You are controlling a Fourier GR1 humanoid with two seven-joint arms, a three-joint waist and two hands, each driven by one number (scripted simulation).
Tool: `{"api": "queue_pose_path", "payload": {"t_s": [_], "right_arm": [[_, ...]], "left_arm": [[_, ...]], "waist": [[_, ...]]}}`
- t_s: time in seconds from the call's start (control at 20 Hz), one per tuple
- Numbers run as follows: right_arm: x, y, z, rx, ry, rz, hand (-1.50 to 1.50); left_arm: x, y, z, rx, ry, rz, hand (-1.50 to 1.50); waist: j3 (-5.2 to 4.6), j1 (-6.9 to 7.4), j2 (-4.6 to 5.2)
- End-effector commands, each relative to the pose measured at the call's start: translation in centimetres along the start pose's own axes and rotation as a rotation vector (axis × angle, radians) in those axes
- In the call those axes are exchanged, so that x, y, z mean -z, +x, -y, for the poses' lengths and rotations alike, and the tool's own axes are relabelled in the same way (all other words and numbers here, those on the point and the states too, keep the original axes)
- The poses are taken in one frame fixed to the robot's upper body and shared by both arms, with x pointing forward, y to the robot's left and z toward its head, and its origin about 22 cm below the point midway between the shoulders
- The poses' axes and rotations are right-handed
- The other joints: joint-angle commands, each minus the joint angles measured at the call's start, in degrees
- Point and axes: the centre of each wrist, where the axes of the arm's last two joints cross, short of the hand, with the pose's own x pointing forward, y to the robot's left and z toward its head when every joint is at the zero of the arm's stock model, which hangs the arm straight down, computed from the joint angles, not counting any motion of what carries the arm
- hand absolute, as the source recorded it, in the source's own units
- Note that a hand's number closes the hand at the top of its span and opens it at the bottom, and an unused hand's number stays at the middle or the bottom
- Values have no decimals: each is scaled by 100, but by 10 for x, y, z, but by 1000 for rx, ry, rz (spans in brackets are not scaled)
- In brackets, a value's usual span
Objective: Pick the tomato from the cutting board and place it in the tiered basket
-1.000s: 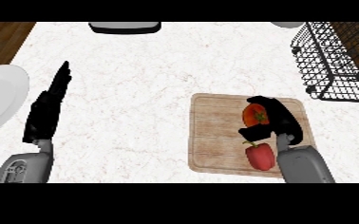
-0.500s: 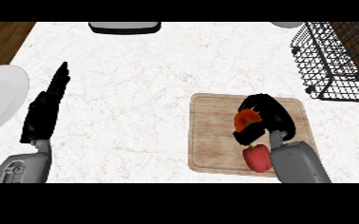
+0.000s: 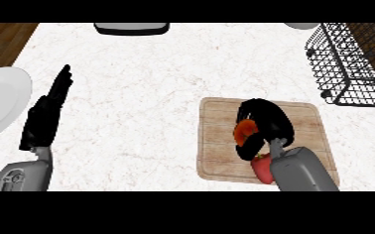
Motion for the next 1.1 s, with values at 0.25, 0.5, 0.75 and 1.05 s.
{"api": "queue_pose_path", "payload": {"t_s": [0.25,0.5,0.75,1.05], "right_arm": [[-38,30,65,234,-368,185,150],[-78,43,113,256,-635,242,150],[-101,41,164,209,-772,215,150],[-112,4,224,80,-805,146,150]], "left_arm": [[-7,0,6,-18,1,-15,0],[-6,-6,2,10,26,-3,0],[-1,16,-10,20,3,-4,0],[-2,16,2,-6,11,0,0]], "waist": [[1,-68,-24],[-4,-92,-22],[0,-44,-17],[2,-36,-8]]}}
